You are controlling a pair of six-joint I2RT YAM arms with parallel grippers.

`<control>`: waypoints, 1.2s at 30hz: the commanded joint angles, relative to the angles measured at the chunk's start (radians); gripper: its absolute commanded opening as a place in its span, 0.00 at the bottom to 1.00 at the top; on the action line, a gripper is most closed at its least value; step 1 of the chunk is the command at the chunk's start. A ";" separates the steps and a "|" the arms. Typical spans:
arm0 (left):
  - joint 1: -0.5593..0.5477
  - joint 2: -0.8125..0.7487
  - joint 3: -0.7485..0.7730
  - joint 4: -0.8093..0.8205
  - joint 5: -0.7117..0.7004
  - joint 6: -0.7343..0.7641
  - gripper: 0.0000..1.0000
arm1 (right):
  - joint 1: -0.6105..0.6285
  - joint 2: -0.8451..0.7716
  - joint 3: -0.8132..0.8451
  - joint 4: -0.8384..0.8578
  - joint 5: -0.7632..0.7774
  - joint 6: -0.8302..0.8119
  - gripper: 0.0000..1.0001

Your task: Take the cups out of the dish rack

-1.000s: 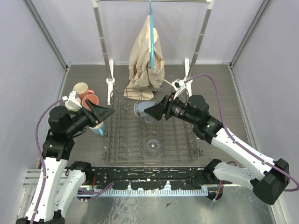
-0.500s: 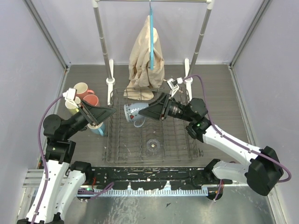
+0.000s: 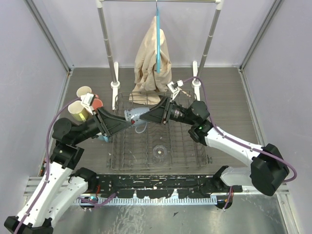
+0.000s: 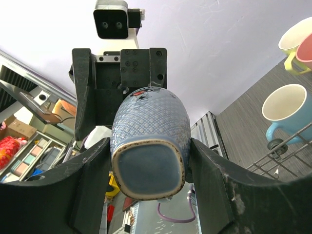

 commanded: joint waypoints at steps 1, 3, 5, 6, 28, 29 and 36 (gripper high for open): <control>-0.085 0.020 0.012 0.017 -0.060 0.049 0.75 | 0.010 0.000 0.069 0.115 0.007 0.004 0.01; -0.122 0.029 0.017 -0.007 -0.102 0.078 0.72 | 0.015 0.004 0.074 0.112 0.008 0.002 0.01; -0.156 0.036 0.025 -0.036 -0.168 0.097 0.69 | 0.018 0.005 0.073 0.101 0.007 -0.006 0.01; -0.170 0.044 0.028 -0.044 -0.187 0.104 0.65 | 0.019 0.005 0.071 0.096 0.007 -0.010 0.01; -0.248 0.011 0.109 -0.231 -0.377 0.235 0.57 | 0.012 -0.059 0.034 0.017 0.033 -0.068 0.01; -0.249 0.011 0.107 -0.228 -0.378 0.234 0.53 | 0.012 -0.058 0.034 0.020 0.032 -0.066 0.01; -0.249 0.057 0.054 -0.068 -0.340 0.165 0.36 | 0.011 -0.049 0.033 0.038 0.026 -0.050 0.01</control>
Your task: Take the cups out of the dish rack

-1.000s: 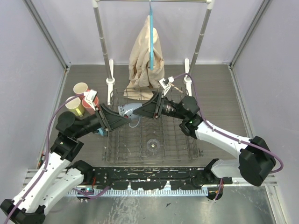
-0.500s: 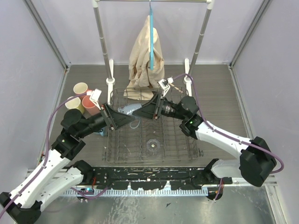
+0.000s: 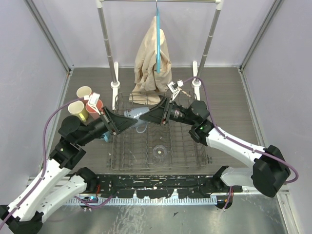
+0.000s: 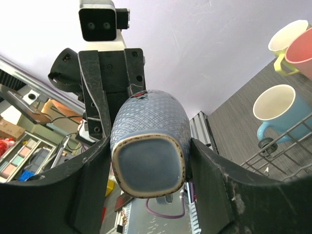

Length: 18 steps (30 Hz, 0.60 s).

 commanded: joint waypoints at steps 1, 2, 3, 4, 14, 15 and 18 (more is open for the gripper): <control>-0.002 0.028 -0.029 0.135 0.013 -0.041 0.30 | -0.002 -0.032 0.020 0.102 0.007 0.004 0.01; -0.002 0.030 -0.034 0.146 0.011 -0.049 0.24 | -0.002 -0.033 0.019 0.103 0.007 0.005 0.01; -0.002 0.032 -0.034 0.149 0.009 -0.050 0.17 | -0.002 -0.036 0.017 0.102 0.007 0.005 0.01; -0.002 0.031 -0.033 0.148 0.008 -0.050 0.13 | -0.003 -0.038 0.015 0.102 0.008 0.003 0.01; -0.002 -0.017 -0.015 0.078 -0.030 -0.032 0.00 | -0.006 -0.058 -0.009 0.101 0.019 -0.003 0.61; -0.002 -0.022 -0.008 0.057 -0.037 -0.028 0.00 | -0.008 -0.062 -0.015 0.099 0.024 -0.002 0.68; -0.002 -0.039 0.009 0.024 -0.056 -0.016 0.00 | -0.031 -0.082 -0.037 0.098 0.036 0.006 0.84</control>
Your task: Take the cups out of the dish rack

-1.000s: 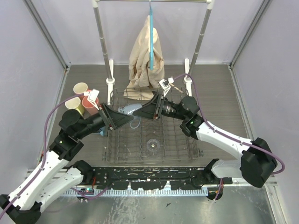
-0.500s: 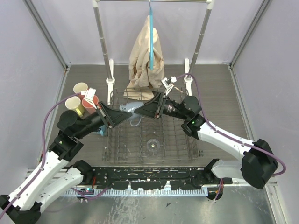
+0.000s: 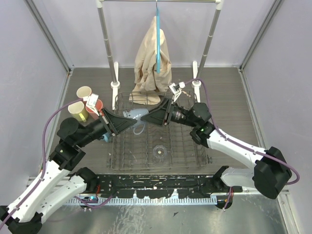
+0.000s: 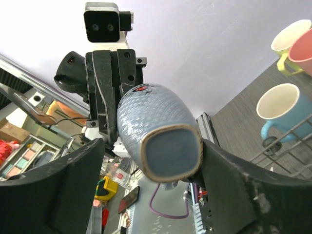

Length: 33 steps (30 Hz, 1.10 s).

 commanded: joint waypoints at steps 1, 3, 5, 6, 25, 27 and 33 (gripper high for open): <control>0.008 -0.031 0.033 -0.066 -0.085 0.042 0.00 | -0.037 -0.071 -0.022 0.067 0.028 -0.015 0.87; 0.009 -0.046 0.049 -0.103 -0.104 0.057 0.00 | -0.060 -0.084 -0.043 0.077 0.029 0.000 0.90; 0.009 -0.056 0.068 -0.149 -0.130 0.072 0.00 | -0.083 -0.093 -0.062 0.085 0.022 0.012 0.91; 0.009 -0.061 0.084 -0.184 -0.158 0.081 0.00 | -0.098 -0.100 -0.068 0.084 0.019 0.015 0.91; 0.009 0.013 0.499 -1.232 -1.094 0.177 0.00 | -0.200 -0.291 -0.089 -0.354 0.047 -0.246 0.92; 0.010 0.042 0.491 -1.261 -1.157 0.170 0.00 | -0.205 -0.304 -0.082 -0.401 0.049 -0.275 0.92; 0.017 0.111 0.436 -1.239 -1.204 0.177 0.00 | -0.221 -0.358 -0.062 -0.520 0.061 -0.359 0.92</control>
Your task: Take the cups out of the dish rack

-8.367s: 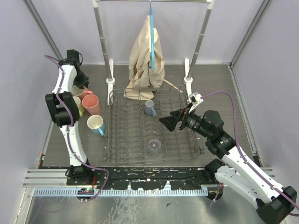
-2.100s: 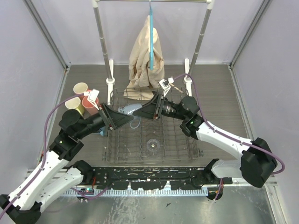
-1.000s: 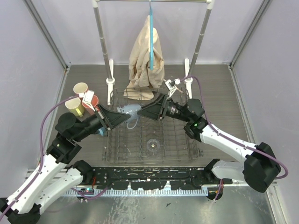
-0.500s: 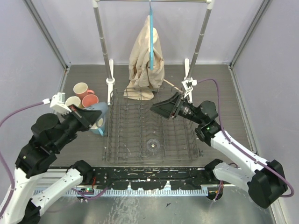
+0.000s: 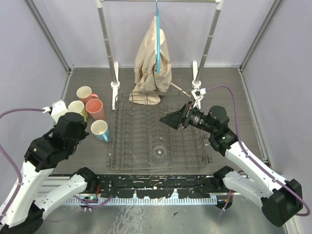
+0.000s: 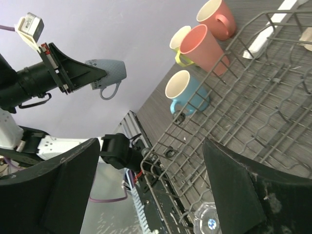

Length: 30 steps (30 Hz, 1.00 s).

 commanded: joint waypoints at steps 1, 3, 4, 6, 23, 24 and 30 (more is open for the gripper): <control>0.022 0.042 -0.037 0.026 -0.098 0.002 0.00 | -0.015 -0.059 0.055 -0.071 0.020 -0.094 0.92; 0.067 0.074 -0.053 0.060 -0.056 0.020 0.00 | -0.019 -0.073 0.057 -0.083 0.019 -0.103 0.92; 0.100 0.088 -0.062 0.083 -0.015 0.039 0.00 | -0.020 -0.076 0.058 -0.088 0.018 -0.108 0.92; 0.207 0.112 -0.076 0.120 0.062 0.067 0.00 | -0.022 -0.082 0.058 -0.099 0.014 -0.116 0.92; 0.682 0.333 -0.279 0.377 0.551 0.202 0.00 | -0.035 -0.080 0.060 -0.142 0.014 -0.155 0.92; 0.685 0.352 -0.285 0.390 0.549 0.207 0.00 | -0.034 -0.077 0.059 -0.141 0.015 -0.156 0.92; 0.751 0.446 -0.305 0.456 0.596 0.227 0.00 | -0.034 -0.059 0.048 -0.131 0.016 -0.153 0.92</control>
